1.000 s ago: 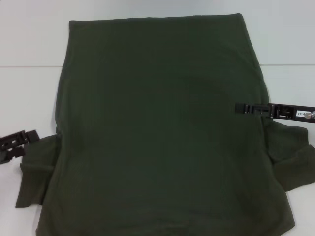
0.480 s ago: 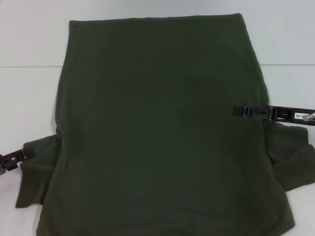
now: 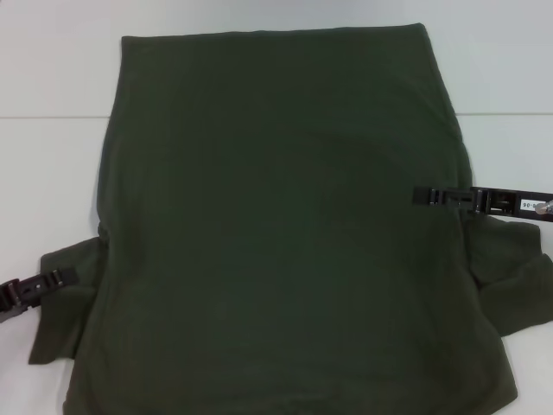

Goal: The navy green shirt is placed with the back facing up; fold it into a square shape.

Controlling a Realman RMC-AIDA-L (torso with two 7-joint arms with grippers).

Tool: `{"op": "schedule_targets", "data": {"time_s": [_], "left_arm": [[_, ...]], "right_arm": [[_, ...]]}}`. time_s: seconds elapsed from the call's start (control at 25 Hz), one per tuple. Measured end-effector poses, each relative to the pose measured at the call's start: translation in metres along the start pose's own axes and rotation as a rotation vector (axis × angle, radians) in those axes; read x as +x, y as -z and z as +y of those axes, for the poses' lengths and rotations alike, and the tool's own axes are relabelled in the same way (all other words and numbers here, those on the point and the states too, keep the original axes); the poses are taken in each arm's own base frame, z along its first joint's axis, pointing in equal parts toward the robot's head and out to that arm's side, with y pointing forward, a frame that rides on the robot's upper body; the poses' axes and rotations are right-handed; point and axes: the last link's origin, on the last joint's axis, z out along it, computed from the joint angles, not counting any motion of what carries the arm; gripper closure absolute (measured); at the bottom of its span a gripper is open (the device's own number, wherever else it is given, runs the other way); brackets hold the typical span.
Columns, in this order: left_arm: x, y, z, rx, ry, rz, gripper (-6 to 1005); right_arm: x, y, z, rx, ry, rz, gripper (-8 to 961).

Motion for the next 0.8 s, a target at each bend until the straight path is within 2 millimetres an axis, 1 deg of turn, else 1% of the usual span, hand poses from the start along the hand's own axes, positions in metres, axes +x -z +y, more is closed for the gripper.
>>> {"op": "schedule_targets", "data": {"time_s": [0.32, 0.56, 0.68, 0.8], "left_arm": [[-0.008, 0.006, -0.002, -0.01, 0.02, -0.009, 115], [-0.007, 0.013, -0.006, -0.006, 0.042, 0.027, 116], [-0.007, 0.014, -0.006, -0.01, 0.045, 0.028, 116], [-0.007, 0.008, -0.002, -0.02, 0.037, 0.014, 115]], "right_arm": [[-0.002, -0.002, 0.002, -0.006, 0.001, 0.0, 40], [-0.001, -0.002, 0.002, -0.008, -0.001, 0.001, 40], [-0.001, -0.002, 0.002, -0.006, -0.001, 0.0, 40], [-0.001, -0.002, 0.002, -0.004, -0.001, -0.003, 40]]}}
